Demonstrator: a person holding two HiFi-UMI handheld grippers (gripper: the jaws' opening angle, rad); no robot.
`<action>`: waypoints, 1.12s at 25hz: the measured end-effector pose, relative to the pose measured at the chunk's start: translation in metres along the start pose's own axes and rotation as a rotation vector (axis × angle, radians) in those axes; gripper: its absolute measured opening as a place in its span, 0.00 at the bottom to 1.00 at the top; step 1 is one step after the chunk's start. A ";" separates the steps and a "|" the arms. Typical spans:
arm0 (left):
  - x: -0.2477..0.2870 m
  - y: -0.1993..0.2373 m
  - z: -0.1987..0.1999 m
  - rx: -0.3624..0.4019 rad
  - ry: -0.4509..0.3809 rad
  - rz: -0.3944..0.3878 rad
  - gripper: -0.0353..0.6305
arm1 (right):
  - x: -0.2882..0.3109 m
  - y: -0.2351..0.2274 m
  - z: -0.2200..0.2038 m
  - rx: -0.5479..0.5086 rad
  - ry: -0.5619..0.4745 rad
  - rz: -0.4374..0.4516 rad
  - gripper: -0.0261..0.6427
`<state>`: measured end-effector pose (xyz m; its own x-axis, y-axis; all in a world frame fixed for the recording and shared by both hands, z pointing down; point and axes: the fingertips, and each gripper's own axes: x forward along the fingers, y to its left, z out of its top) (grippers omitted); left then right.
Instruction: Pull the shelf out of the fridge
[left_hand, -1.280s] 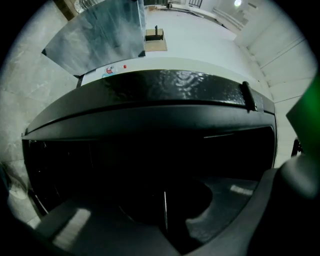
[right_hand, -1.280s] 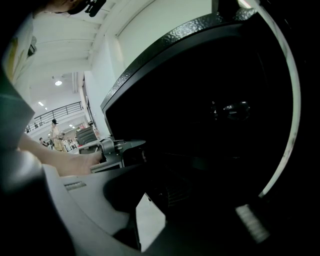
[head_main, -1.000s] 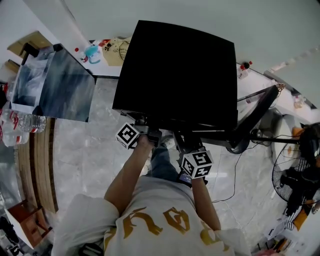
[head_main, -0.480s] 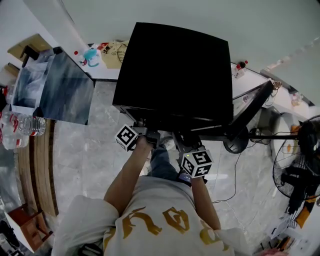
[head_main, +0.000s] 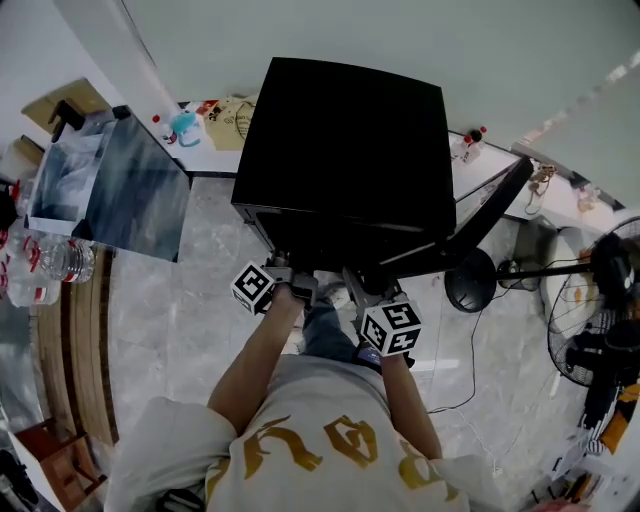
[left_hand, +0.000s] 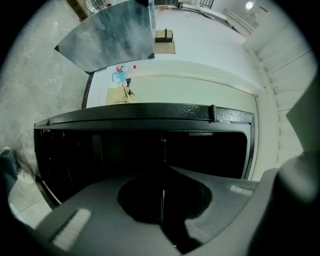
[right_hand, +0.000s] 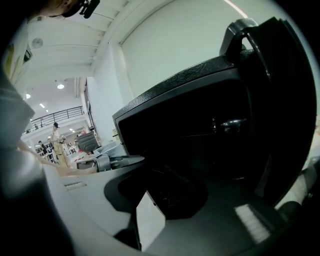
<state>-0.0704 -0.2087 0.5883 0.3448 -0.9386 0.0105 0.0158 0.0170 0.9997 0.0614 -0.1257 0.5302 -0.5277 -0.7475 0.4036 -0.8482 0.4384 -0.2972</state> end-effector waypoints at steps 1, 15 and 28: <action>-0.002 0.000 -0.001 0.000 0.001 0.001 0.07 | -0.002 0.001 0.001 0.001 -0.004 -0.001 0.20; -0.040 -0.001 -0.012 -0.026 0.009 0.009 0.07 | -0.021 0.025 -0.004 -0.010 -0.027 0.021 0.20; -0.068 0.002 -0.022 -0.049 0.026 0.022 0.08 | -0.026 0.044 -0.009 0.004 -0.051 0.050 0.18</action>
<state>-0.0735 -0.1376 0.5888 0.3697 -0.9286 0.0310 0.0542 0.0548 0.9970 0.0373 -0.0826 0.5150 -0.5664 -0.7493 0.3431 -0.8205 0.4738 -0.3198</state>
